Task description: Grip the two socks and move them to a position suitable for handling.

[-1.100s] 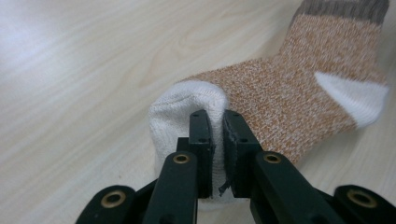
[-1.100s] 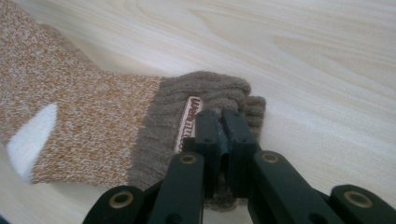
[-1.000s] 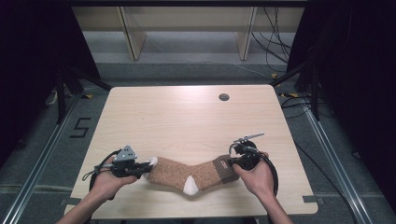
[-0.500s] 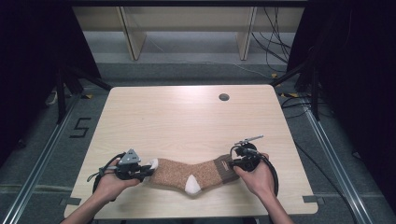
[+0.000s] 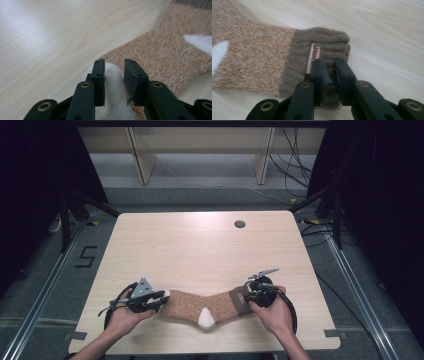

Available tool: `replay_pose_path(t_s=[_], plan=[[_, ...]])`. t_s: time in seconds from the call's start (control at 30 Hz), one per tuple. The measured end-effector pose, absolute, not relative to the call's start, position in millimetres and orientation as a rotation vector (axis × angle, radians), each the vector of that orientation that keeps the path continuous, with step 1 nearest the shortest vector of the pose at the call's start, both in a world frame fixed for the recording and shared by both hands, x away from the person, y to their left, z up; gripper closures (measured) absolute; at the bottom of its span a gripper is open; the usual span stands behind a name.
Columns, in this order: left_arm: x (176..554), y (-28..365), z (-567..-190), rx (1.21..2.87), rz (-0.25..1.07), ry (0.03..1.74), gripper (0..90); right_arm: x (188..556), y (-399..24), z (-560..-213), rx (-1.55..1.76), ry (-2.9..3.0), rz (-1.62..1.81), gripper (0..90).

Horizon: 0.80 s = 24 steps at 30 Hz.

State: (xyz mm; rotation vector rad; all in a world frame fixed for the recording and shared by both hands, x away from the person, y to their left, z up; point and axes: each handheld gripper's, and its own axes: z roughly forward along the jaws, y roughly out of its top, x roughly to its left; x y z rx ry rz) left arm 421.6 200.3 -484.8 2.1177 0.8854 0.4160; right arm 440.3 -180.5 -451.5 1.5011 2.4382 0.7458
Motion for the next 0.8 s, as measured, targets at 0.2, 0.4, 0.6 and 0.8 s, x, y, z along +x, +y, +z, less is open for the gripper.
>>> replay_pose_path(t_s=[0.2, 0.4, 0.6, 0.8], plan=[[424.0, 202.4, -491.5, 2.131, 0.391, 0.931, 69.4, 441.7, -183.6, -456.9, 1.500, 2.452, 0.738, 78.4], [424.4, 204.4, -491.2, 2.146, 0.379, 0.926, 63.3, 441.8, -186.3, -459.9, 1.504, 2.437, 0.776, 77.9], [418.6, 217.5, -475.2, 2.012, 0.418, 0.992, 41.0, 441.1, -188.4, -456.4, 1.544, 2.446, 0.824, 69.4], [413.6, 235.9, -468.8, 1.930, 0.433, 1.055, 35.8, 440.0, -186.5, -448.6, 1.530, 2.423, 0.884, 59.4]])
